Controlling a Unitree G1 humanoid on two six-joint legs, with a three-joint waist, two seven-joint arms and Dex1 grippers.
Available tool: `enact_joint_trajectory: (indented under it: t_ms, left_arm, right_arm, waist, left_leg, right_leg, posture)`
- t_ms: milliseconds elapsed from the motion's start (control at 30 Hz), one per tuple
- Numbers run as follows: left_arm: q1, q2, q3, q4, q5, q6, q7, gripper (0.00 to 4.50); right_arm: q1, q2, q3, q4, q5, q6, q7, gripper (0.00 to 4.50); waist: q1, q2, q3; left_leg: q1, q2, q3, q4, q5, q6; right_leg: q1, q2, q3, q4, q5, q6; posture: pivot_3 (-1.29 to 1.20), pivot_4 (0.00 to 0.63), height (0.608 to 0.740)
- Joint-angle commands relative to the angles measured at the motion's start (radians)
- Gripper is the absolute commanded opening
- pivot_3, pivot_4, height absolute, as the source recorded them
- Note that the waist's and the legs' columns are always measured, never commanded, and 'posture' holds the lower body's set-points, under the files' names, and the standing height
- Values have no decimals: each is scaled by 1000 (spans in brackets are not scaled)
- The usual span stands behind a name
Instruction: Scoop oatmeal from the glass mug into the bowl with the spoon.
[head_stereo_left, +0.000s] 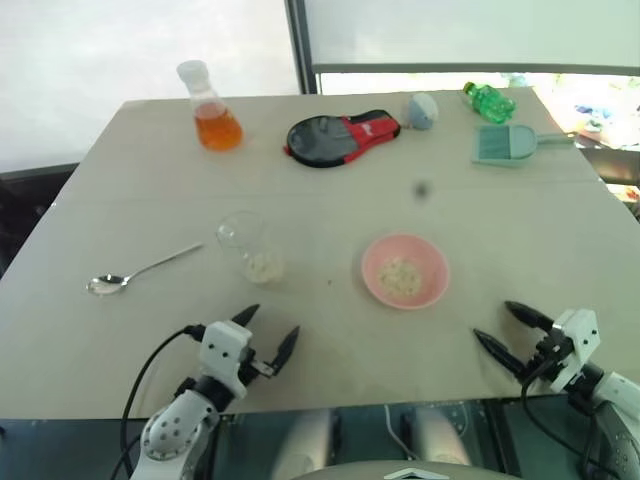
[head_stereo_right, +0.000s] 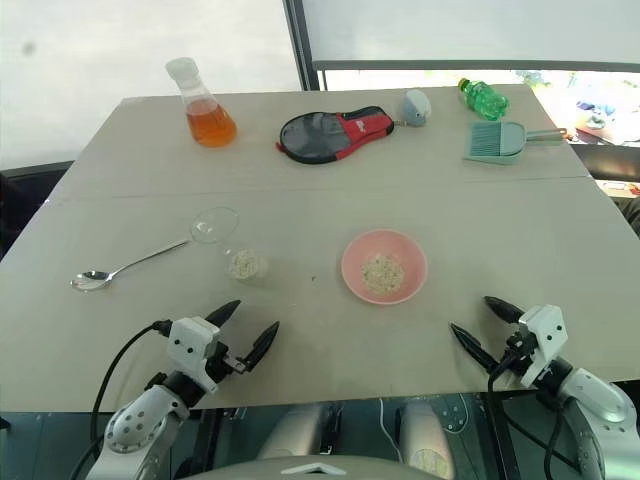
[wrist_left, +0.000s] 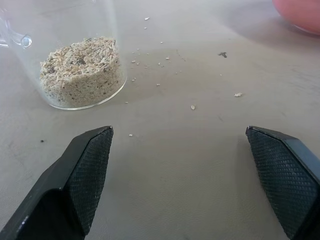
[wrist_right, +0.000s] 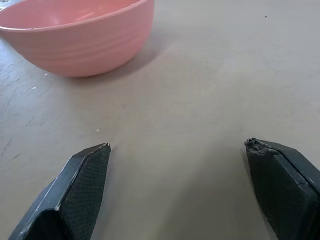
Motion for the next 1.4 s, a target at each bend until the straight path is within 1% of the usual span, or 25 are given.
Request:
enact_joint_trajectory:
  t_ms: [33,167,233,333,367,400,467,533,600,667,767,867,967,1133,1233,1300,1400]
  left_arm:
    - [15,13,4,32,9,24,-7,4456]
    - [16,13,4,33,9,23,-7,4456]
    - [14,10,21,26,-1,24,0,4456]
    - [-7,-6,123,-10,-77,63,51,4456]
    - [-20,-1,162,-19,-101,82,62,4456]
    - [-42,8,206,-19,-131,111,73,4456]
    - [-105,31,282,-1,-186,178,95,4456]
    - [-175,73,329,43,-211,229,89,4456]
    - [-266,154,352,124,-208,269,51,4456]
    - [-352,234,364,213,-200,292,8,4456]
    - [-463,317,377,350,-188,289,-32,4456]
    - [-568,393,373,507,-156,272,-67,4456]
    - [-636,460,325,645,-106,247,-135,4456]
    - [-747,515,215,913,0,140,-237,4456]
    - [-788,550,142,998,63,87,-310,4456]
    - [-819,573,148,1023,34,137,-372,4456]
    - [-859,618,159,1103,46,127,-391,4456]
  right_arm:
    - [2,2,0,-10,3,-10,10,4500]
    - [3,0,-2,-15,5,-12,17,4500]
    - [11,-13,-8,-66,48,24,34,4500]
    - [58,-111,-41,-326,216,172,76,4500]
    - [66,-147,-51,-399,262,214,79,4500]
    - [70,-181,-56,-460,305,252,80,4500]
    - [61,-225,-47,-537,354,303,73,4500]
    - [45,-250,-18,-585,363,323,79,4500]
    - [21,-262,16,-606,361,335,94,4500]
    - [7,-279,33,-590,333,328,127,4500]
    - [-2,-293,33,-528,267,283,180,4500]
    - [-15,-290,14,-475,245,262,195,4500]
    - [-16,-280,-2,-434,226,241,204,4500]
    - [-10,-256,-11,-422,210,227,183,4500]
    - [-3,-249,-20,-424,199,221,180,4500]
    - [5,-238,-31,-425,196,218,165,4500]
    - [27,-222,-33,-426,184,206,158,4500]
  waist:
    - [-1,0,0]
    - [-1,0,0]
    - [-1,0,0]
    - [-2,4,3]
    - [-6,3,4]
    - [-8,1,6]
    - [-5,-9,9]
    - [2,-15,10]
    - [10,-16,11]
    - [16,-16,11]
    - [16,-17,12]
    - [15,-17,12]
    - [10,-17,13]
    - [10,-17,13]
    - [13,-17,13]
    - [12,-17,13]
    - [5,-17,13]
  left_leg:
    - [0,0,0,0,0,0]
    - [0,0,0,0,0,0]
    - [0,0,0,0,0,0]
    - [-1,0,0,0,0,0]
    - [-1,0,0,0,0,0]
    - [-1,1,-1,0,0,0]
    - [-1,3,-4,1,0,0]
    - [-2,4,-7,2,0,0]
    - [-4,2,-9,4,0,0]
    - [-4,0,-9,4,0,0]
    - [-6,-2,-11,4,0,0]
    - [-7,-3,-11,3,0,0]
    - [-10,-3,-12,3,0,-1]
    - [-10,-3,-13,2,0,-1]
    - [-10,-3,-13,3,0,-1]
    - [-9,-3,-12,3,0,-1]
    - [-9,-3,-12,3,0,-1]
  right_leg:
    - [0,0,0,0,0,0]
    - [0,0,0,0,0,0]
    - [0,0,0,0,0,0]
    - [-1,0,0,0,0,0]
    - [-1,0,0,1,0,1]
    - [-1,0,0,1,1,1]
    - [-1,1,-4,2,0,4]
    - [0,3,-9,2,-1,5]
    - [0,2,-11,1,1,2]
    - [0,1,-11,1,2,3]
    - [-1,0,-13,-1,2,3]
    - [-1,0,-13,-2,2,3]
    - [-3,0,-14,-2,2,3]
    - [-4,0,-14,-1,2,3]
    - [-3,-1,-15,0,2,3]
    - [-3,-1,-14,2,2,3]
    - [-4,-1,-14,3,2,3]
  posture:
    - [0,150,740]
    - [0,150,740]
    - [0,150,740]
    - [0,150,740]
    - [0,150,740]
    - [0,150,740]
    - [0,150,740]
    - [0,150,740]
    - [0,150,740]
    - [0,150,740]
    - [0,150,740]
    - [0,150,740]
    - [0,150,740]
    - [0,150,740]
    - [0,150,740]
    - [0,150,740]
    - [0,150,740]
